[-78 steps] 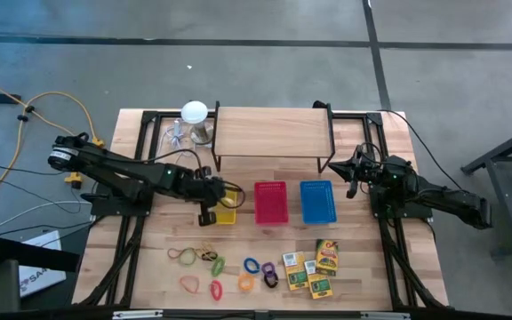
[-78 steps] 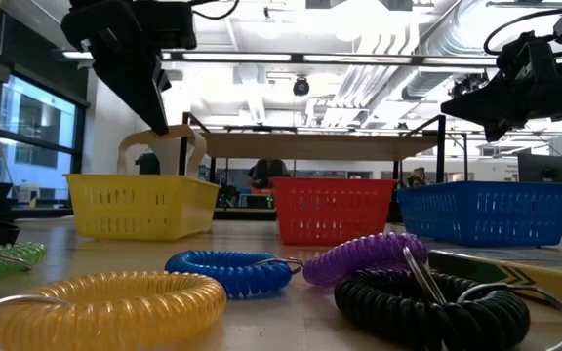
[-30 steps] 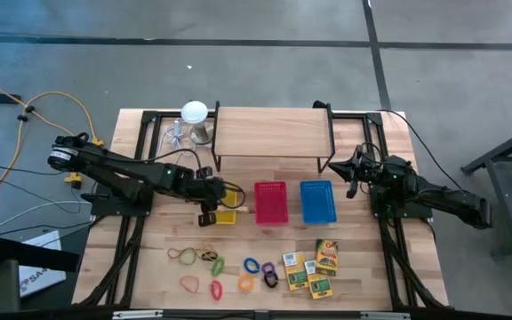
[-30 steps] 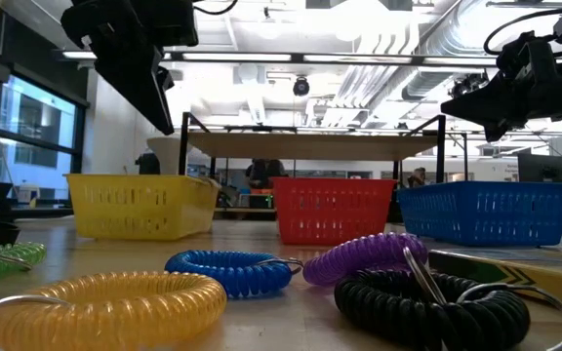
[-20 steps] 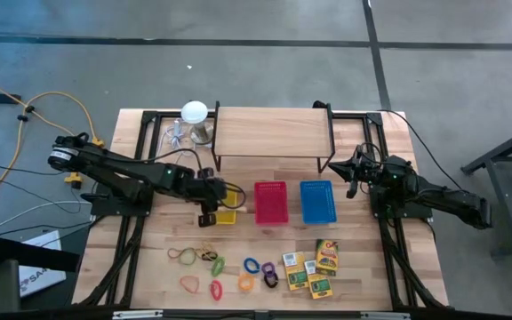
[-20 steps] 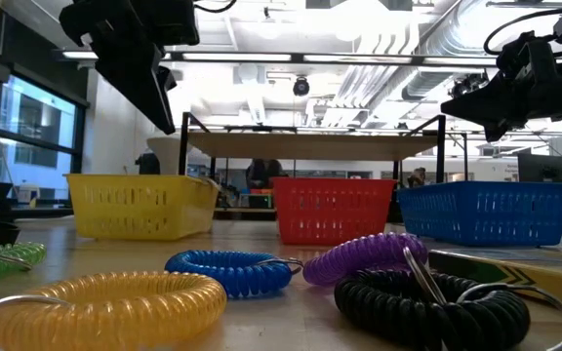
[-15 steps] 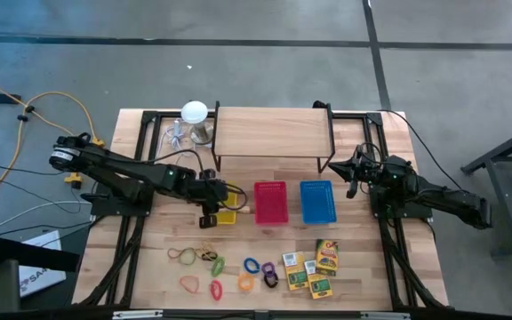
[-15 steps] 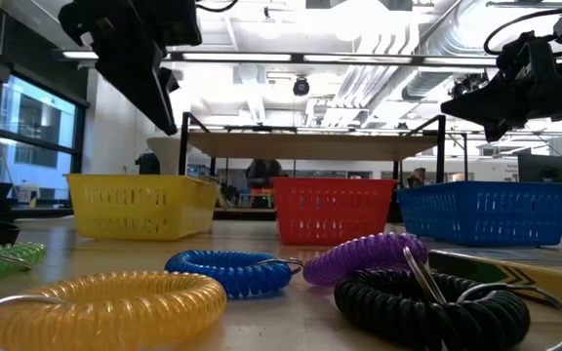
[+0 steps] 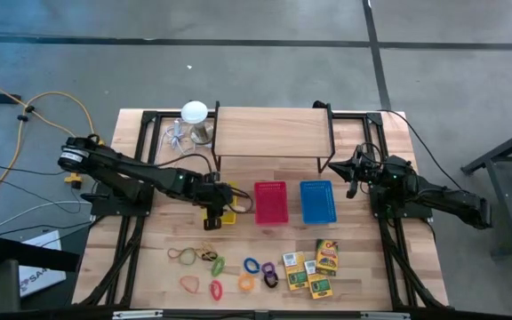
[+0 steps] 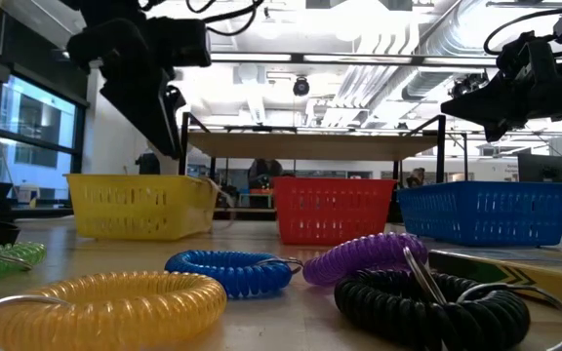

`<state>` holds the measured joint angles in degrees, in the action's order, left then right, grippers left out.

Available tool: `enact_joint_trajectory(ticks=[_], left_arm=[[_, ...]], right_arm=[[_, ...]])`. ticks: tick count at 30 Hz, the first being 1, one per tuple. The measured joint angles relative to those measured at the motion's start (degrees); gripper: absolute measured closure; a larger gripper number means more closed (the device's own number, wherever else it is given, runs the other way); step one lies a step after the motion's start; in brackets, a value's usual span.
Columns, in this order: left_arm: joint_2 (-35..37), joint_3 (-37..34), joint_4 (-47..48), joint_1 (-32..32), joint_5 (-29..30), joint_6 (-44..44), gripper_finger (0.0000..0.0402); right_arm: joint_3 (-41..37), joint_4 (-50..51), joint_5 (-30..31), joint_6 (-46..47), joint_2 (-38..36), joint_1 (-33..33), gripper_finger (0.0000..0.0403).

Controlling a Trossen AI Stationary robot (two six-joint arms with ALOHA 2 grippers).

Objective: Pick & Place Office Desk Supplies
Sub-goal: Put the white rubber band into the yellow bin

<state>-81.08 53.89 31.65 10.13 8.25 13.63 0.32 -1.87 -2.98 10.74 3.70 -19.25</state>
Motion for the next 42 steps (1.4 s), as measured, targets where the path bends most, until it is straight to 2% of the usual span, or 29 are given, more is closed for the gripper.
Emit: enact_joint_trajectory(ticks=[6, 28, 33, 42], left_arm=[[-2.24, 0.00, -0.73, 0.00, -0.02, 0.09, 0.0208], [-7.63, 0.02, -3.70, 0.00, 1.05, -0.61, 0.0207], [-7.90, 0.02, -4.06, -0.12, 1.57, -1.28, 0.0224], [-7.91, 0.02, -4.51, -0.81, 1.68, -2.27, 0.0285]], right_arm=[[0.00, 0.02, 0.00, -0.02, -0.01, 0.00, 0.0401], [0.00, 0.00, -0.01, -0.01, 0.00, 0.01, 0.0401], [0.00, 0.00, -0.01, -0.02, 0.00, 0.01, 0.0401], [0.00, 0.00, -0.01, -0.02, 0.00, 0.00, 0.0401]])
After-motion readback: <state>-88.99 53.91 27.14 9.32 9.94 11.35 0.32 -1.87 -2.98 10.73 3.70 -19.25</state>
